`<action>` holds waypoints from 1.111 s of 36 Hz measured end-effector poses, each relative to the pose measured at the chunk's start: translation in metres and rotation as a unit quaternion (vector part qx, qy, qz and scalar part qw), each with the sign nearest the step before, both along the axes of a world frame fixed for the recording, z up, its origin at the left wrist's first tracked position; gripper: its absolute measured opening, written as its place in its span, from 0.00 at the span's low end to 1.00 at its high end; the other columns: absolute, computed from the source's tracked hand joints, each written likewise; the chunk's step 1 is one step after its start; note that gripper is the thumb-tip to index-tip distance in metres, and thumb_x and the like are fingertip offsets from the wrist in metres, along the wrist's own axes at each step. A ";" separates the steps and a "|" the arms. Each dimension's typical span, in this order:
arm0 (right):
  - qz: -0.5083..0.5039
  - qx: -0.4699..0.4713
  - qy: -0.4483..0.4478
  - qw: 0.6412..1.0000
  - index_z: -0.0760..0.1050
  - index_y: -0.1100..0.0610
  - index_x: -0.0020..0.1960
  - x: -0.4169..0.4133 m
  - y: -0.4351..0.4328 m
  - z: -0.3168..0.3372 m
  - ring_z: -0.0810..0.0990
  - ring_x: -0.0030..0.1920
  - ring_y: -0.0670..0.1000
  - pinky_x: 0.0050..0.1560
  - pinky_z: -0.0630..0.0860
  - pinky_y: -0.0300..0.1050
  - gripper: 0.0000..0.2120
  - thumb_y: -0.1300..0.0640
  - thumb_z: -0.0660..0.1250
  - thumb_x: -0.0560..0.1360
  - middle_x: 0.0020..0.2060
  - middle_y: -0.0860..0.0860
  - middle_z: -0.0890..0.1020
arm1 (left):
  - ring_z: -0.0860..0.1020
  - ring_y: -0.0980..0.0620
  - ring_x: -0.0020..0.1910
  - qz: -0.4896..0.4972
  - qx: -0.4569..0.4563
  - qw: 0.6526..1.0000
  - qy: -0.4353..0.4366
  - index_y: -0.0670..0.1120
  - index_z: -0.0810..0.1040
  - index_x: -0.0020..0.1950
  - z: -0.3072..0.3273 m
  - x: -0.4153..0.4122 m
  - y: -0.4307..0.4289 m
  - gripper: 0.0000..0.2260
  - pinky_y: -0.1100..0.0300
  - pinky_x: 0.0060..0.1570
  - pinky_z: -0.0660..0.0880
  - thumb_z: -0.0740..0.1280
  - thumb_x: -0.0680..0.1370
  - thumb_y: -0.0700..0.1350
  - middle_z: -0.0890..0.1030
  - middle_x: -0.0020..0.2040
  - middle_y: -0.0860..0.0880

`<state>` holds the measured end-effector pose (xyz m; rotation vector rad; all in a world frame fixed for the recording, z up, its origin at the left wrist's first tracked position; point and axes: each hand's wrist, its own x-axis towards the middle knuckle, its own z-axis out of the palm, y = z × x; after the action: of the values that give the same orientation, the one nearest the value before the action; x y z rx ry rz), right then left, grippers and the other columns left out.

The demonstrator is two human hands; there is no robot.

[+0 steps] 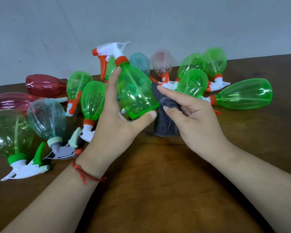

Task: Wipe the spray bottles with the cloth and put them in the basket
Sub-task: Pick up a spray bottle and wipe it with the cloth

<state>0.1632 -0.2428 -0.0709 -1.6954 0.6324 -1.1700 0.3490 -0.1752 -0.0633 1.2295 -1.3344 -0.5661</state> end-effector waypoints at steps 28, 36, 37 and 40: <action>0.033 -0.405 0.179 0.896 0.80 0.61 0.69 0.000 0.010 0.009 0.66 0.81 0.58 0.80 0.64 0.53 0.22 0.72 0.56 0.81 0.75 0.57 0.75 | 0.83 0.41 0.66 -0.046 0.164 0.915 0.367 0.43 0.79 0.74 0.029 -0.010 0.005 0.28 0.45 0.56 0.82 0.65 0.85 0.62 0.84 0.68 0.41; -0.068 -0.081 0.015 0.994 0.79 0.51 0.72 0.004 0.010 0.011 0.74 0.74 0.41 0.79 0.67 0.45 0.22 0.69 0.64 0.84 0.70 0.42 0.80 | 0.84 0.45 0.66 -0.037 0.118 0.918 0.376 0.46 0.83 0.68 0.030 -0.022 0.006 0.17 0.40 0.65 0.81 0.64 0.86 0.54 0.86 0.65 0.45; -0.063 -0.025 -0.011 0.998 0.79 0.50 0.71 0.005 0.007 0.011 0.76 0.72 0.40 0.78 0.69 0.47 0.21 0.68 0.63 0.84 0.68 0.40 0.81 | 0.84 0.44 0.66 -0.036 0.114 0.919 0.376 0.46 0.83 0.67 0.030 -0.023 0.006 0.17 0.39 0.66 0.80 0.64 0.86 0.54 0.86 0.65 0.44; -0.035 0.086 -0.063 0.994 0.81 0.51 0.69 0.010 0.006 0.010 0.79 0.70 0.46 0.76 0.72 0.54 0.20 0.68 0.61 0.85 0.65 0.44 0.84 | 0.83 0.43 0.67 -0.035 0.090 0.923 0.372 0.43 0.83 0.66 0.028 -0.024 0.005 0.16 0.37 0.70 0.78 0.65 0.86 0.52 0.86 0.65 0.42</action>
<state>0.1729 -0.2366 -0.0608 -1.4534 0.6986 -1.2247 0.3247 -0.1697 -0.0356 0.9571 -0.6877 -1.0976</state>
